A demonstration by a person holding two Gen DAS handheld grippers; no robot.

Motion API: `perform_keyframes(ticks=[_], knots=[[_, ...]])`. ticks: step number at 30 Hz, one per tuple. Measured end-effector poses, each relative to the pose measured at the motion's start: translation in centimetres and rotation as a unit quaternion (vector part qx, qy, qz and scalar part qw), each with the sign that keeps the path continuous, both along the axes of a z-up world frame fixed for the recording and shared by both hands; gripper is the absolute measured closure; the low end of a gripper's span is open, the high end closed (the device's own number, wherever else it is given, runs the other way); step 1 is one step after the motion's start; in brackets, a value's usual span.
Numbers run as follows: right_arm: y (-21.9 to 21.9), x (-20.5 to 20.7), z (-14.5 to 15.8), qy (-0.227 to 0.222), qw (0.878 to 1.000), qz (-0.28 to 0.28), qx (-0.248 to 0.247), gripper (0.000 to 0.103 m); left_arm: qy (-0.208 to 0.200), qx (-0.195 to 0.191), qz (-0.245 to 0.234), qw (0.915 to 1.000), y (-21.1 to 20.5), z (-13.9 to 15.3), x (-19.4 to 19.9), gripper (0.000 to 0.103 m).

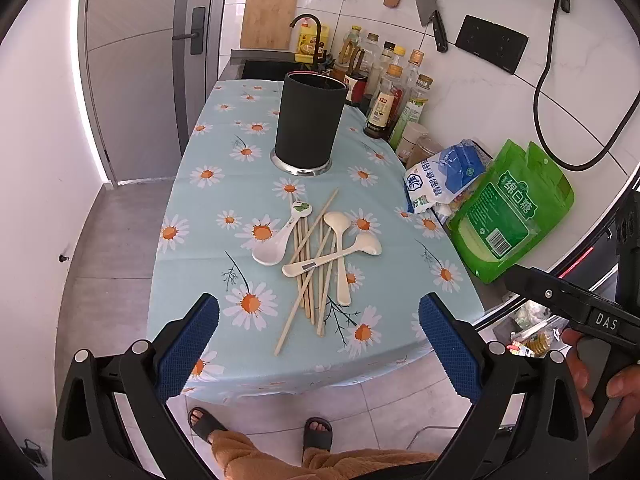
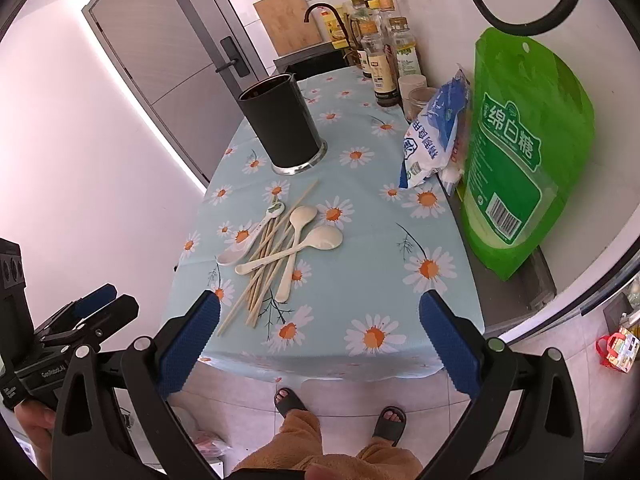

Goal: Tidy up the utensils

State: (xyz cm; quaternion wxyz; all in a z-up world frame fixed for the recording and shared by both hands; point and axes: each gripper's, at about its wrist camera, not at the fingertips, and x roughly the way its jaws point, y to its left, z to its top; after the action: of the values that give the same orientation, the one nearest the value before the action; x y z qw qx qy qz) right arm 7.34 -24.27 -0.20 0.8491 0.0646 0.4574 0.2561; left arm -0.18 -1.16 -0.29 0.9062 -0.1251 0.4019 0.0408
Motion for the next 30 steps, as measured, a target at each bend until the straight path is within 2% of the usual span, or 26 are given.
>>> perform_keyframes(ticks=[30], knots=[[0.26,-0.24,-0.29,0.009,1.000,0.006,0.007,0.004,0.007,-0.006,0.002,1.0000,-0.24,-0.10,0.01,0.006]])
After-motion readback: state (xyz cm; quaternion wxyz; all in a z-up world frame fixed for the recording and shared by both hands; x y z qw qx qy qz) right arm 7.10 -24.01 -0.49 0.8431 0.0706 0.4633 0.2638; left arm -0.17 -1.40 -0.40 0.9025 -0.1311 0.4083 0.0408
